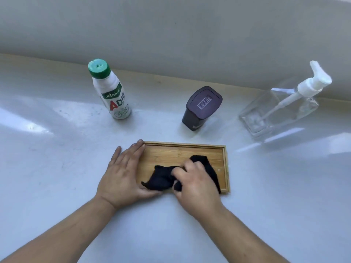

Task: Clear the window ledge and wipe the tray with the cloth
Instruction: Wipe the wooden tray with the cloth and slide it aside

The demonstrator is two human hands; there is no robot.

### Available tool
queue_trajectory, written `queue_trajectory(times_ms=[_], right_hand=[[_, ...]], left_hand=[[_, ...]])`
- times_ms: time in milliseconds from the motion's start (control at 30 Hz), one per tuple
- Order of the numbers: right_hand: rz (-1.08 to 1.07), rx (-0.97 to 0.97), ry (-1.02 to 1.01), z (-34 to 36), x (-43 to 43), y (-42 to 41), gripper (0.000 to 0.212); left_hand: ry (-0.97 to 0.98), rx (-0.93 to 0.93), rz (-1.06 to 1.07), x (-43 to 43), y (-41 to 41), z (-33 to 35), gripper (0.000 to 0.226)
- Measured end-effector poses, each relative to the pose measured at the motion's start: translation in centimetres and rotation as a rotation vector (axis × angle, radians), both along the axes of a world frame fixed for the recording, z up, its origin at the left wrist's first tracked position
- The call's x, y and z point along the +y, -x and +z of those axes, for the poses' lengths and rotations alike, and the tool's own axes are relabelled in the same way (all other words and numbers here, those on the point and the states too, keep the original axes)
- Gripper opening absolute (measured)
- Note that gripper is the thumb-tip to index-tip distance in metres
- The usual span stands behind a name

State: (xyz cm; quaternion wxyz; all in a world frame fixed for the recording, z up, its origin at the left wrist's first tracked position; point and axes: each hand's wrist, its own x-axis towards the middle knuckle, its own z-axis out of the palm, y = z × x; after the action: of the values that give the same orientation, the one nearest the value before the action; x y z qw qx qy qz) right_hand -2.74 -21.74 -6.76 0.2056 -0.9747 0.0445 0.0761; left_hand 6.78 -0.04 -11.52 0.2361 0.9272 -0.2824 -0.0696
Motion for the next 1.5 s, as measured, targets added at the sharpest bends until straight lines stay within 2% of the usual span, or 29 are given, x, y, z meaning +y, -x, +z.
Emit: queue_trajectory(times_ms=[100, 133, 267, 333, 400, 467, 533, 567, 633, 733, 767, 900, 967, 1033, 1067, 1100, 1133, 1200, 1267, 1333, 1400, 1500], right_hand=[[-0.353, 0.051, 0.092, 0.4, -5.6, -0.6, 0.024], [-0.384, 0.054, 0.081, 0.5, -4.8, -1.3, 0.025], [-0.035, 0.069, -0.132, 0.9, 4.7, -1.5, 0.020], [0.054, 0.056, -0.165, 0.7, 3.5, -0.6, 0.016], [0.037, 0.045, -0.042, 0.8, -0.7, 0.5, 0.018], [-0.160, 0.076, 0.088, 1.0, -5.0, 0.8, 0.023], [-0.417, 0.082, 0.107, 1.1, -6.3, -0.4, 0.030], [-0.440, 0.056, 0.097, 1.0, -5.1, -1.4, 0.034], [-0.319, 0.030, 0.027, 1.0, -0.3, -2.9, 0.034], [-0.049, 0.121, -0.073, 1.6, 6.1, -2.8, 0.031], [-0.014, 0.155, -0.062, 1.9, 6.5, -2.4, 0.032], [-0.138, 0.230, -0.106, 5.7, 3.6, 1.3, 0.029], [-0.057, 0.225, -0.109, 7.6, 2.8, 4.5, 0.030], [0.071, 0.293, -0.178, 8.7, 2.9, 7.6, 0.037], [0.112, 0.345, -0.233, 8.8, 2.6, 8.6, 0.044], [0.077, 0.399, -0.297, 9.0, 2.0, 9.1, 0.054], [-0.046, 0.420, -0.367, 9.2, 1.2, 8.9, 0.061], [-0.445, 0.320, -0.542, 9.0, -1.0, 7.4, 0.058], [-0.794, 0.218, -0.626, 8.1, -3.2, 5.0, 0.053], [-0.925, 0.231, -0.671, 7.1, -4.6, 2.7, 0.061], [-0.954, 0.233, -0.680, 6.3, -5.1, 1.3, 0.065], [-0.989, 0.218, -0.738, 6.2, -6.2, 1.6, 0.052]], left_hand=[[-0.033, 0.013, -0.016, 0.0, -0.2, 0.2, 0.140], [-0.040, 0.024, -0.020, 0.0, -0.1, 0.3, 0.140], [-0.015, 0.026, -0.014, -0.1, -0.1, -0.1, 0.128], [0.006, 0.015, -0.001, 0.0, -0.1, -0.4, 0.128], [0.003, 0.003, -0.007, 0.1, -0.1, -0.6, 0.135], [-0.009, 0.008, -0.021, 0.2, -0.2, -0.5, 0.138], [-0.025, 0.022, -0.032, 0.2, -0.4, -0.3, 0.138], [-0.027, 0.029, -0.033, 0.2, -0.4, -0.2, 0.137], [-0.028, 0.042, -0.031, 0.1, -0.3, 0.0, 0.134], [-0.022, 0.036, -0.034, 0.1, -0.2, 0.0, 0.120], [-0.022, 0.036, -0.037, 0.2, -0.2, 0.1, 0.118], [-0.036, 0.069, -0.042, 0.3, -0.2, 0.9, 0.117], [-0.058, 0.104, -0.050, 0.3, -0.3, 1.6, 0.124], [-0.111, 0.168, -0.067, 0.4, -0.4, 2.3, 0.133], [-0.123, 0.221, -0.065, 0.5, -0.3, 2.8, 0.130], [-0.109, 0.276, -0.041, 0.7, -0.2, 3.4, 0.121], [-0.063, 0.310, 0.008, 0.9, -0.1, 3.9, 0.107], [0.072, 0.349, 0.199, 1.3, 0.1, 4.9, 0.070], [0.159, 0.481, 0.394, 1.0, 0.0, 6.1, 0.047], [0.210, 0.692, 0.457, 0.1, -0.1, 7.2, 0.039], [0.270, 0.857, 0.467, -1.0, -0.2, 8.1, 0.039], [0.298, 0.924, 0.514, -2.4, -0.1, 9.1, 0.046]])
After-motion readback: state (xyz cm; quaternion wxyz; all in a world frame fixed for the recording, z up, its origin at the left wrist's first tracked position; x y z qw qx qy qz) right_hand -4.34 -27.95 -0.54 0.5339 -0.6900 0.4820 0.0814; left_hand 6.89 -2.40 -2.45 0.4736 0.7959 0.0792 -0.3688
